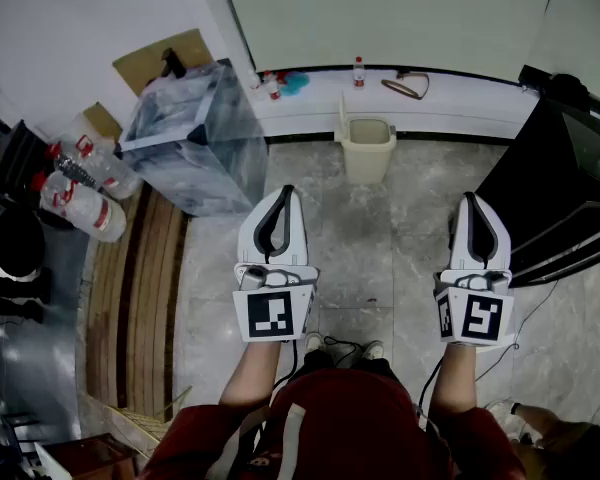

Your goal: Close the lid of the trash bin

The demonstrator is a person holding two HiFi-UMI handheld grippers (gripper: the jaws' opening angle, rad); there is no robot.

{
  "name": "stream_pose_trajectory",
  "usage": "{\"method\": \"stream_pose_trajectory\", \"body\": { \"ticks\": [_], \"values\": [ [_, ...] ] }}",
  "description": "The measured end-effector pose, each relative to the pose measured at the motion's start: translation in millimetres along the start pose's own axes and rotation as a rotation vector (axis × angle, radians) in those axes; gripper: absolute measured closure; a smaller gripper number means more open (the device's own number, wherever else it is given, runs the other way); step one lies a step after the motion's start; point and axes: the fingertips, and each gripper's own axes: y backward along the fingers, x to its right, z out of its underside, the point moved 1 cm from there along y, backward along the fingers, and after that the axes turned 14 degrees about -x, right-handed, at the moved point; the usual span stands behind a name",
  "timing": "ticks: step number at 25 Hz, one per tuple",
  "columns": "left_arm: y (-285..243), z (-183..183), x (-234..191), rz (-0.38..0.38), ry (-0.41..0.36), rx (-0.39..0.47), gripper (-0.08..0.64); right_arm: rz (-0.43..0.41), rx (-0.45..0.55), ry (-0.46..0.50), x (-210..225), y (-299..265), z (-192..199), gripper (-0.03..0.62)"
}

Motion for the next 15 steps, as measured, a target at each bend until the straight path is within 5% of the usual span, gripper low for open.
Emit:
{"method": "stream_pose_trajectory", "body": {
  "ticks": [15],
  "values": [
    [-1,20,-96,0.051,0.021,0.028,0.555,0.031,0.005,-0.018,-93,-31,-22,0.592]
  ]
}}
